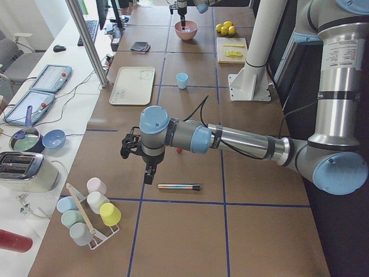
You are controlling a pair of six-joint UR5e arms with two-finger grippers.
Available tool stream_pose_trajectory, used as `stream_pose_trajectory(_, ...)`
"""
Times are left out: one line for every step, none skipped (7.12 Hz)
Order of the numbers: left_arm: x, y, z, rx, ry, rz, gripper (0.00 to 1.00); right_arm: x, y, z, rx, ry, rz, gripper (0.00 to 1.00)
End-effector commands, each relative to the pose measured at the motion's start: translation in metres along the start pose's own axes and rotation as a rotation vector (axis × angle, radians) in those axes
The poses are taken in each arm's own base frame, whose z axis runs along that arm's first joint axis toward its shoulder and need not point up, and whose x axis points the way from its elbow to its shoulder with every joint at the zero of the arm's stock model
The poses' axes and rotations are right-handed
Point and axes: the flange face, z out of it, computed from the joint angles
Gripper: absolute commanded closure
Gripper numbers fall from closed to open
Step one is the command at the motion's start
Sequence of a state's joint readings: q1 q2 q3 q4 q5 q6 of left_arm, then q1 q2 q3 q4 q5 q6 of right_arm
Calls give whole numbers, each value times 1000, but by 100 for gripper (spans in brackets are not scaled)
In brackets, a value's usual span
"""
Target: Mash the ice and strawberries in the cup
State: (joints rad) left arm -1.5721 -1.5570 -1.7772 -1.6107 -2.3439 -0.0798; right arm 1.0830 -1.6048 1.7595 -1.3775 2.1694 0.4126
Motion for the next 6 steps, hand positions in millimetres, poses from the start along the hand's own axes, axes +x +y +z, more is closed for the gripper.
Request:
stream_pose_trajectory(0, 0, 0, 1, 0, 0, 0, 1, 1, 0, 0, 2, 1, 70)
stream_pose_trajectory(0, 0, 0, 0, 0, -1, 0, -1, 0, -2, 5, 2, -3, 89)
stream_pose_trajectory(0, 0, 0, 0, 0, -1, 0, -2, 0, -3, 10, 5, -5, 100)
stream_pose_trajectory(1, 0, 0, -2, 2, 0, 0, -4, 0, -6, 15, 2, -7, 100)
stream_pose_trajectory(2, -1, -1, -1, 2, 0, 0, -4, 2, -11, 22, 1, -10, 100)
stream_pose_trajectory(2, 0, -2, 1, 2, -1, 0, -3, 6, -26, 43, -4, -7, 100)
